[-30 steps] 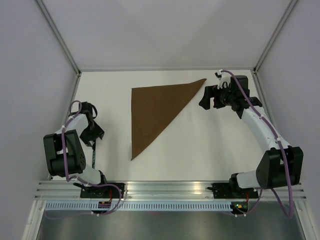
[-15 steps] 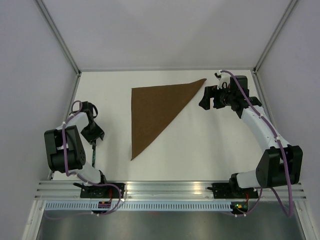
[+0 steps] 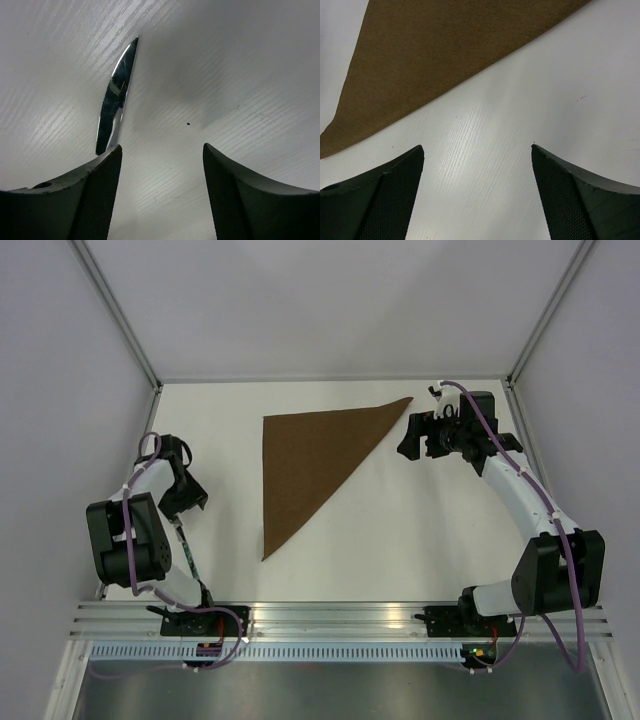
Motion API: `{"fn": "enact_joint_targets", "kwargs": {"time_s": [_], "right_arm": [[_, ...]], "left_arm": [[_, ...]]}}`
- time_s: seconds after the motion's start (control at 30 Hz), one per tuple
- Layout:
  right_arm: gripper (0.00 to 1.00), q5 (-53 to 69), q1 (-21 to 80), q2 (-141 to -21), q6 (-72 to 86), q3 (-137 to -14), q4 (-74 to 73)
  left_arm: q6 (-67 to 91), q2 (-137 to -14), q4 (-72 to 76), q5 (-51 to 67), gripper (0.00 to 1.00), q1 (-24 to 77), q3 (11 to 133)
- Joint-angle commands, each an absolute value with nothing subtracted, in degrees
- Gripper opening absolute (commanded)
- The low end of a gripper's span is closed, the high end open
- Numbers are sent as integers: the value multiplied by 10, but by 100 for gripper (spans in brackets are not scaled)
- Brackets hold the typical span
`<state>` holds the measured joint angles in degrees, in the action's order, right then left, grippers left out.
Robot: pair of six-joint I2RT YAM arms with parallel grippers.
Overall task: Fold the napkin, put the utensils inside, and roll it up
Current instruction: Grab a utensil with the left arm
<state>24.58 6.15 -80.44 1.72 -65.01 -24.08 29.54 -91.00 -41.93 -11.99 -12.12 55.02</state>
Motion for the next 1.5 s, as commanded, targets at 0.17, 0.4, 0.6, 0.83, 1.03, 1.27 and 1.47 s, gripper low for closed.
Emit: {"fn": "enact_joint_targets", "kwargs": {"time_s": [0.17, 0.4, 0.6, 0.83, 1.03, 1.27, 1.47], "right_arm": [[93, 252, 63, -805, 22, -658, -241], [93, 253, 63, -809, 24, -657, -240], [92, 255, 63, -807, 24, -658, -242], [92, 250, 63, -807, 23, -656, -242], [92, 250, 63, -809, 23, -656, -242], [91, 248, 62, -810, 22, -655, -242], [91, 247, 62, -810, 22, -655, -241]], "left_arm": [[250, -882, -455, -151, 73, -132, 579], [284, -884, -493, -164, 74, -152, 574], [320, -884, -506, -168, 76, -154, 539], [364, -909, -498, -142, 76, -154, 496], [372, -920, -485, -121, 76, -154, 483], [380, -931, -449, -68, 68, -155, 468], [384, -933, -428, -39, 58, -155, 463]]}}
